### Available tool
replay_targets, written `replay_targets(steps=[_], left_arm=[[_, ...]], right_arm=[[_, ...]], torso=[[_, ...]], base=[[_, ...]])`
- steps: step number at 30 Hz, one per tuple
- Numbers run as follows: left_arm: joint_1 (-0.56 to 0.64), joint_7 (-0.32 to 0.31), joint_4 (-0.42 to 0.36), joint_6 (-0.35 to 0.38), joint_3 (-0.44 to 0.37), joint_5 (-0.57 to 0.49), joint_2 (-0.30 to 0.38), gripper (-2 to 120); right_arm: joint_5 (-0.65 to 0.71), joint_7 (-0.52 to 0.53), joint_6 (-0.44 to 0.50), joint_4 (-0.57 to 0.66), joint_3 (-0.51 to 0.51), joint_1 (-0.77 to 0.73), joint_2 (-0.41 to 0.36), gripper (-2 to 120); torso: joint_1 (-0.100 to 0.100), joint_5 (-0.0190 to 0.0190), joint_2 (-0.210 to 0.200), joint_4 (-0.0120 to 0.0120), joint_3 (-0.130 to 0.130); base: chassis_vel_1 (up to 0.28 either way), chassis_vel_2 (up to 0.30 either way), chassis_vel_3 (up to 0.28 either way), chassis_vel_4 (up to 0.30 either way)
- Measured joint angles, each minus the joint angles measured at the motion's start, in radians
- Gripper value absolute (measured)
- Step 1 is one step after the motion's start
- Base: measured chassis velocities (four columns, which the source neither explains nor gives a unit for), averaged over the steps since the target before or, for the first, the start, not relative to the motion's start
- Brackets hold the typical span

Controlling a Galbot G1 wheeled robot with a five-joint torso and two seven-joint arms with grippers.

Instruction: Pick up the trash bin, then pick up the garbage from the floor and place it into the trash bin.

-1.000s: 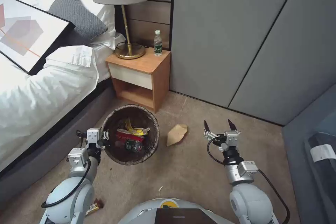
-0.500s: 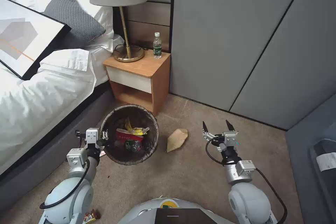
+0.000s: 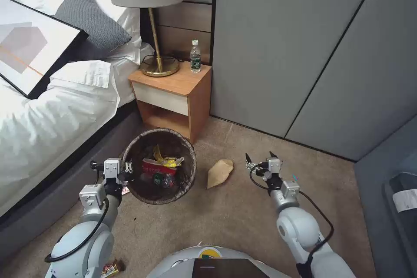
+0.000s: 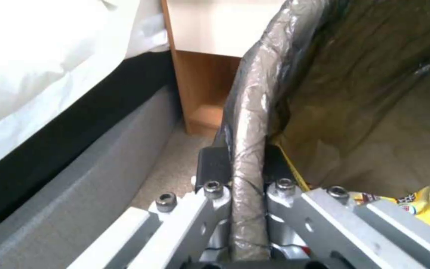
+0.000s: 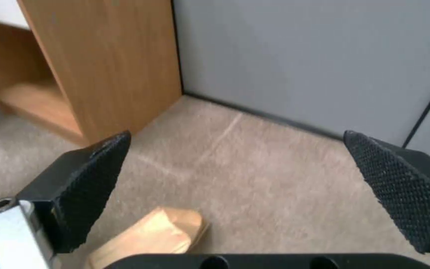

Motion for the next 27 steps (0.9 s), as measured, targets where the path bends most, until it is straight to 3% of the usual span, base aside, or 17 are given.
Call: replay_targets(steps=[10, 27], left_arm=[[0.006, -0.001, -0.004, 0.0, -0.005, 0.0, 0.0, 0], [0.004, -0.001, 0.002, 0.001, -0.002, 0.0, -0.001, 0]], right_arm=[[0.027, 0.013, -0.001, -0.223, -0.091, 0.13, 0.016, 100], [0.052, -0.013, 0.019, -0.482, -0.125, 0.265, 0.065, 100]], torso=[[0.0, -0.0003, 0.0, 0.0001, 0.0], [0.0, -0.0003, 0.0, 0.0, 0.0]], base=[[0.0, 0.0, 0.0, 0.0], [0.0, 0.0, 0.0, 0.0]])
